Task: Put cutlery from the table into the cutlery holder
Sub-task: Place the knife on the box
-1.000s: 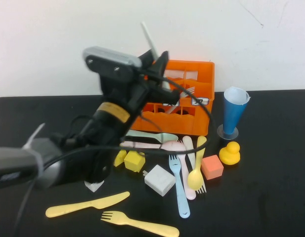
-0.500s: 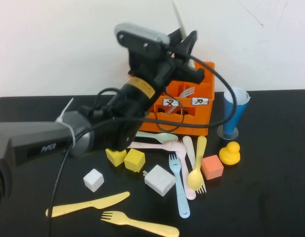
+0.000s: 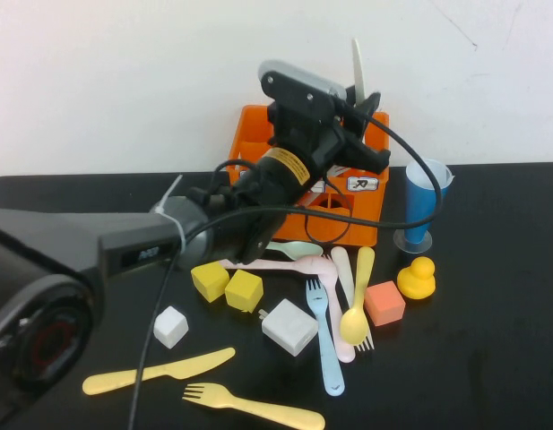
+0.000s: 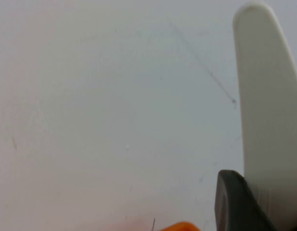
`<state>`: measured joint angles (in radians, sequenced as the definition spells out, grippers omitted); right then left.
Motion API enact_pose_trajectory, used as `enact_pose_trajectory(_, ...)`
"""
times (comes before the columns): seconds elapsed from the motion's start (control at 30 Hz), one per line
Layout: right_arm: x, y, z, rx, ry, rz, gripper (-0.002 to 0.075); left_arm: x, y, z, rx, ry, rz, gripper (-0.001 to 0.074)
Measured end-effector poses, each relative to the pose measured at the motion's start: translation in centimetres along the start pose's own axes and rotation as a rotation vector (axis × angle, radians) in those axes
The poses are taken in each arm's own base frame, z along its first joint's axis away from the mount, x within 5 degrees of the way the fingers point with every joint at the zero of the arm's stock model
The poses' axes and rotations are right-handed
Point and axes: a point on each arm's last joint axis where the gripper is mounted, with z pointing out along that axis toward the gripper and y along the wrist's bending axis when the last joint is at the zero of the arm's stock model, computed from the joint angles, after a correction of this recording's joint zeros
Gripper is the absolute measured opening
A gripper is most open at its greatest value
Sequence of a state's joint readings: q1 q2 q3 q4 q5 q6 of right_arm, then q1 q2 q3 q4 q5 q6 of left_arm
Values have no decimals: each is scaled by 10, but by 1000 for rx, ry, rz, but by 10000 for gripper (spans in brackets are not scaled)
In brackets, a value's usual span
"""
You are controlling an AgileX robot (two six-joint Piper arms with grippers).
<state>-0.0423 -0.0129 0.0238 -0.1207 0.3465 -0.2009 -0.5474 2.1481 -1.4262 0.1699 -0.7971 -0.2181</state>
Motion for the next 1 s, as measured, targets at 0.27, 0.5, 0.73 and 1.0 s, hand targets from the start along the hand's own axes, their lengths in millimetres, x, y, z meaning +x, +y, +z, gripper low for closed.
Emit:
enact_pose_trajectory(0.27, 0, 0, 0, 0, 0, 0, -3, 21, 3, 8, -8, 52, -13, 166)
enact_pose_trajectory(0.5, 0, 0, 0, 0, 0, 0, -3, 25, 4, 7, -17, 94, -2, 166)
enact_pose_trajectory(0.73, 0, 0, 0, 0, 0, 0, -3, 28, 3, 7, -8, 128, 20, 199)
enact_pose_trajectory(1.0, 0, 0, 0, 0, 0, -1, -3, 4, 7, 3, -38, 195, 40, 350)
